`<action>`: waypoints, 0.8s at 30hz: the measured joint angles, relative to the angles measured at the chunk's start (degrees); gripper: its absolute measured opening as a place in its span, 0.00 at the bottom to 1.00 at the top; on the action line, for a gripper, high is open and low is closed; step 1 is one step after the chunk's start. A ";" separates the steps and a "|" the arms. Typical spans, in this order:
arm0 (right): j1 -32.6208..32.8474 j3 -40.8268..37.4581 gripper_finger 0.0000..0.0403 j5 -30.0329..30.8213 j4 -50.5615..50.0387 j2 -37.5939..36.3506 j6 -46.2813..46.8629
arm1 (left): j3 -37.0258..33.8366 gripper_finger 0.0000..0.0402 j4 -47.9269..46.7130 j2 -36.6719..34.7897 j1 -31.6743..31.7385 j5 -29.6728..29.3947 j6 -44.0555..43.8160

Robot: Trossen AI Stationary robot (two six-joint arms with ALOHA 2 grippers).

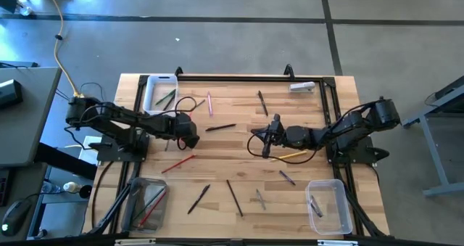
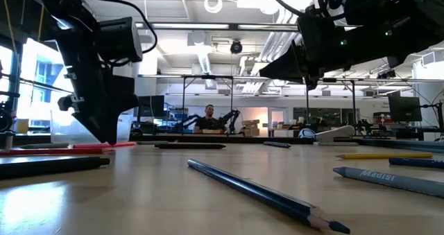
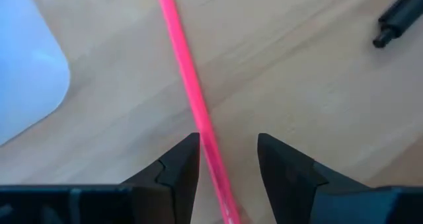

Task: Sort crayons/erasers/pens/pencils in bins
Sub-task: Put the pink pencil into the black bin

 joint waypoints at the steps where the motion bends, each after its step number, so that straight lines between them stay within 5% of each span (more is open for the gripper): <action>1: 0.00 0.00 0.00 -0.02 0.00 0.00 -0.01 | -0.02 0.35 0.09 0.16 0.10 0.58 0.47; 15: 0.00 0.00 0.00 -0.04 -0.09 0.00 -0.24 | 0.00 0.34 2.26 0.60 -1.05 6.50 8.76; 24: 0.00 0.00 0.00 -0.09 -0.09 0.00 -0.24 | 0.07 0.17 2.96 0.54 -3.84 11.06 14.12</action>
